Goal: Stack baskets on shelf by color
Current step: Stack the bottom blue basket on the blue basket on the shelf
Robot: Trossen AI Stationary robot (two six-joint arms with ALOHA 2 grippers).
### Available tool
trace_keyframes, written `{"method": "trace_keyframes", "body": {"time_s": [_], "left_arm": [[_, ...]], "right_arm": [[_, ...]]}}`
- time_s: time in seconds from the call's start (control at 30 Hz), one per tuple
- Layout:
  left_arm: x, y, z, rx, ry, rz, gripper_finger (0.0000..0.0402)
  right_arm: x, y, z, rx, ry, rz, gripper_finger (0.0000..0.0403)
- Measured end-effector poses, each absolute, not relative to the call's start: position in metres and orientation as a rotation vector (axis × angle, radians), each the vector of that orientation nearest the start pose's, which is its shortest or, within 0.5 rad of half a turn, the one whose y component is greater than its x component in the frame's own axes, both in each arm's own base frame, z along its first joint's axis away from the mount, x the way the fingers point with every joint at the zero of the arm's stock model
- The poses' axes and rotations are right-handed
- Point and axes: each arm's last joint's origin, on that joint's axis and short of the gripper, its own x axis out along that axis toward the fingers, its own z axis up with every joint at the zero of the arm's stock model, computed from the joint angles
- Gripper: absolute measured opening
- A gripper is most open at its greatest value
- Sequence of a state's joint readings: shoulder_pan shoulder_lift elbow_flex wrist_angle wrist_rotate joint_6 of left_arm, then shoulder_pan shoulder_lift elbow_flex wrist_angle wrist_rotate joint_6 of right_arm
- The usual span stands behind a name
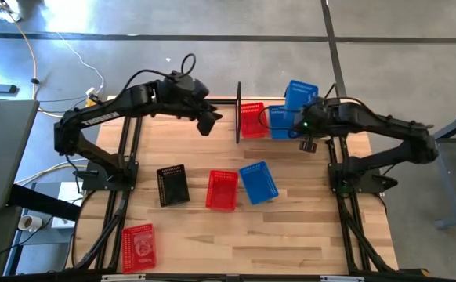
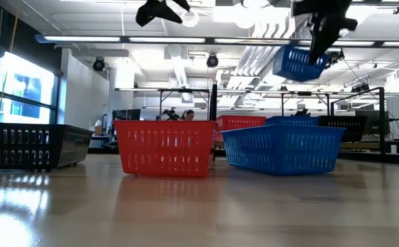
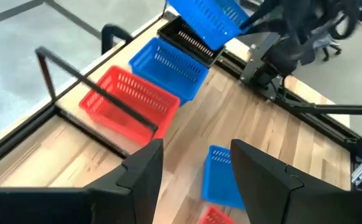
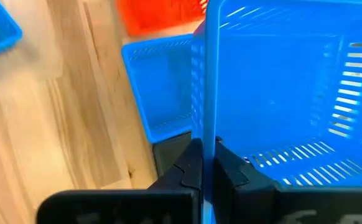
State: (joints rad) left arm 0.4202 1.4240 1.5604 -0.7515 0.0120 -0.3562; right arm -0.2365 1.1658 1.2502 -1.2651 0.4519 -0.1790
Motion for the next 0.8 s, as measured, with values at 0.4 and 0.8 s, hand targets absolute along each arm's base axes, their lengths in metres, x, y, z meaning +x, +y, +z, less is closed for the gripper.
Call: {"method": "trace_keyframes", "body": {"time_s": [0.4, 0.8], "left_arm": [[0.266, 0.120, 0.403, -0.496, 0.519, 0.566, 0.0177], [0.266, 0.122, 0.403, -0.499, 0.506, 0.610, 0.0177]], "right_arm": [[0.195, -0.088, 0.311, -0.310, 1.195, -0.416, 0.0000], [0.220, -0.094, 0.282, -0.318, 1.333, -0.339, 0.0000]]}}
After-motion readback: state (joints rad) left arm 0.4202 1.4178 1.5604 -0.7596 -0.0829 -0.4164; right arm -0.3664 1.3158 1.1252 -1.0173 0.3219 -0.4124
